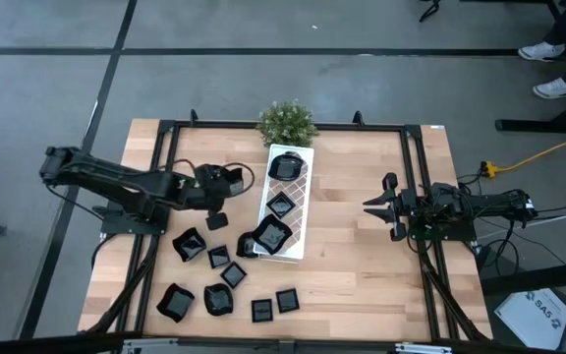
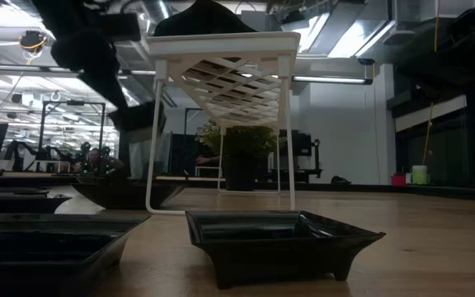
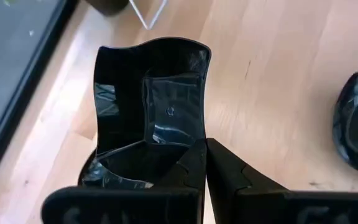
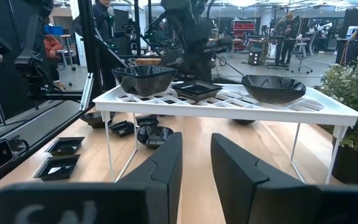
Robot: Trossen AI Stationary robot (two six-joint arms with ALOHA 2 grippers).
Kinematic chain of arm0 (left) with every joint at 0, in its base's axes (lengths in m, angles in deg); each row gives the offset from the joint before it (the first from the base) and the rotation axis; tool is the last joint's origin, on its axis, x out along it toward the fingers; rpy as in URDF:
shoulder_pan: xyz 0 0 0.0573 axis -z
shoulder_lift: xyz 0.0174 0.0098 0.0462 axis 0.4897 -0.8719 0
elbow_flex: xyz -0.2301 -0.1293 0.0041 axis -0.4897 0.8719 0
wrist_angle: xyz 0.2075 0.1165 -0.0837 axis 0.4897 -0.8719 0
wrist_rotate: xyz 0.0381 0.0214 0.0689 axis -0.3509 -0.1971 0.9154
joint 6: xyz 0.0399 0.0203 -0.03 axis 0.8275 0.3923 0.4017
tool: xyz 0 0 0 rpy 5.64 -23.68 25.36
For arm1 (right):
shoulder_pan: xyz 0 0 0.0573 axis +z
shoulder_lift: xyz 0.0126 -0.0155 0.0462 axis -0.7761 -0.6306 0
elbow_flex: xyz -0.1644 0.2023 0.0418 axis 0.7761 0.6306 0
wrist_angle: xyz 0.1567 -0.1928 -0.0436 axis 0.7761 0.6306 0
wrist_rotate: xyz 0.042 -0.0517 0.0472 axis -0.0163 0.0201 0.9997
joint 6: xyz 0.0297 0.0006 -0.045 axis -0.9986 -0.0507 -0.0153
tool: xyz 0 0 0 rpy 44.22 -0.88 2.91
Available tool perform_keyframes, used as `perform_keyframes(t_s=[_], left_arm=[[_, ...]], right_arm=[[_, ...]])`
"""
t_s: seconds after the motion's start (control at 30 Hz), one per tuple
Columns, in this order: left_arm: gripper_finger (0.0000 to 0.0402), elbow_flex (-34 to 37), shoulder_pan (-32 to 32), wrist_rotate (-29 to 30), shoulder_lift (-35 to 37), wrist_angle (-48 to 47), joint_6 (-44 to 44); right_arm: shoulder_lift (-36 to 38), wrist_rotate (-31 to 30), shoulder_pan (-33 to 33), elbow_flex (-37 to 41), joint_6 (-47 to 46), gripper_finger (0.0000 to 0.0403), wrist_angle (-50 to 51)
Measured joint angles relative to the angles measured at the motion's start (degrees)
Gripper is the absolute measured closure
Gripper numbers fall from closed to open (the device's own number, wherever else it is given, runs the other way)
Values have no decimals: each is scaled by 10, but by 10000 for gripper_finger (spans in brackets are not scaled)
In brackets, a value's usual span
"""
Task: Pick & Place Mini shaped plates
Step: Stack the top distorted square plate on top of the distorted square plate on the shelf
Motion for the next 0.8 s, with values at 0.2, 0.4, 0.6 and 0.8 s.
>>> perform_keyframes(t_s=[0.2,0.4,0.6,0.8], left_arm=[[400,0,31,37,50,18,0],[400,0,60,74,80,46,7],[400,0,74,96,93,80,39],[400,0,73,95,95,138,101]], right_arm=[[0,0,0,0,0,318,0],[0,0,0,0,0,318,0],[0,0,0,0,0,318,0],[0,0,0,0,0,318,0]])
